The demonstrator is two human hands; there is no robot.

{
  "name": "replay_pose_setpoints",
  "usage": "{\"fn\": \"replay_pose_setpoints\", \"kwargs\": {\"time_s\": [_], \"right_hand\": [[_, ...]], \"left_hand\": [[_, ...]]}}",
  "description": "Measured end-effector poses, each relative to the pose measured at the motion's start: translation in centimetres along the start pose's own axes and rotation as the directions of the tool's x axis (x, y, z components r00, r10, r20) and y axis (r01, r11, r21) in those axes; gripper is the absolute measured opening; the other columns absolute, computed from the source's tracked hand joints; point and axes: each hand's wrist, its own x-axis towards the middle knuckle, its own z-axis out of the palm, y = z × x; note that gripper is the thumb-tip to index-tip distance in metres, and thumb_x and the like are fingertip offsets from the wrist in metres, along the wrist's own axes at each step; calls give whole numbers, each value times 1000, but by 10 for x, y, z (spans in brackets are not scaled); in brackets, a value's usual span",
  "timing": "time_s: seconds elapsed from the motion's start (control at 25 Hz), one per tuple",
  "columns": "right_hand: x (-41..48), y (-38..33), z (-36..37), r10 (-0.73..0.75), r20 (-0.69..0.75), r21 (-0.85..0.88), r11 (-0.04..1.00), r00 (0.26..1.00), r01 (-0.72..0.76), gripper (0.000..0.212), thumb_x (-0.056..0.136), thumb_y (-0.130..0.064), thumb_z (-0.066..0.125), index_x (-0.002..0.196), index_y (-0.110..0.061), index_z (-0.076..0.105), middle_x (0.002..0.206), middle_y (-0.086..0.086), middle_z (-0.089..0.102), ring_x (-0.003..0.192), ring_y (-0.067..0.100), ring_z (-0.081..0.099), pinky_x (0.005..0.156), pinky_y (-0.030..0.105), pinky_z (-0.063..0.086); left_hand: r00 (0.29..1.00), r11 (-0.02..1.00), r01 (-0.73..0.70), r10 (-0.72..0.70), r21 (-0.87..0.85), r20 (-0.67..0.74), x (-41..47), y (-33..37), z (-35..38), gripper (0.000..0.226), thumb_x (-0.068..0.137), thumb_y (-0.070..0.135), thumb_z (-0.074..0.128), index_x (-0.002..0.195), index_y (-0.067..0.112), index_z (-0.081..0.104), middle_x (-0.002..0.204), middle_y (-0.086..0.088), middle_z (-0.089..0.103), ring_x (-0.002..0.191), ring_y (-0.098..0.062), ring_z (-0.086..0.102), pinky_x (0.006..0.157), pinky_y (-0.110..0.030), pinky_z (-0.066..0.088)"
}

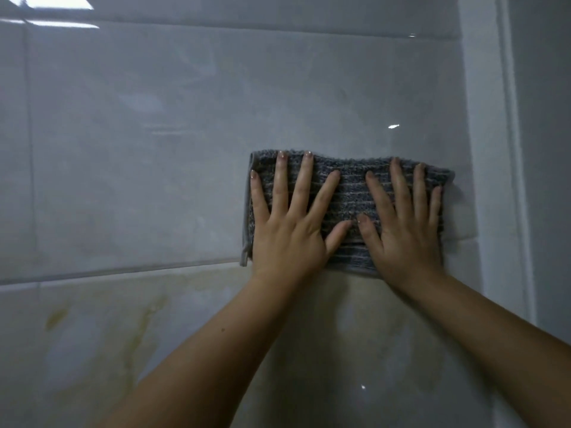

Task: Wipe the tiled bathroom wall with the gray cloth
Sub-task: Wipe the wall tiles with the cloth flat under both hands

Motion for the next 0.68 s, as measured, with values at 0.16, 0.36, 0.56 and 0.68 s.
{"fn": "replay_pose_setpoints", "kwargs": {"time_s": [0.16,0.36,0.56,0.68], "right_hand": [[1,-49,3,-41,-29,1,999,999,41,60,98,-55,23,152,-29,23,161,9,16,148,38,8,116,62,7],[12,-120,5,-99,-51,43,994,994,102,61,97,-55,27,151,-28,27,161,9,17,148,38,8,116,62,5],[22,-194,8,-167,-59,34,985,984,169,61,96,-55,31,151,-27,30,161,10,18,148,40,10,115,64,7],[29,-239,8,-193,-62,52,979,979,196,61,97,-55,28,150,-27,31,161,10,19,148,40,10,115,64,8]], "left_hand": [[999,1000,28,-27,5,-19,-24,-44,-9,68,95,67,35,153,31,33,162,-9,24,149,-39,14,117,-65,8],[996,995,94,-94,33,-14,-48,-109,-26,68,94,67,37,153,32,33,162,-8,24,150,-38,14,117,-64,8],[991,989,134,-132,69,-29,-73,-180,-39,69,94,68,34,152,32,34,161,-9,26,149,-39,18,116,-65,12],[989,985,146,-144,88,-33,-87,-225,-47,69,94,69,30,152,32,33,161,-9,26,149,-39,16,116,-64,11]]}}
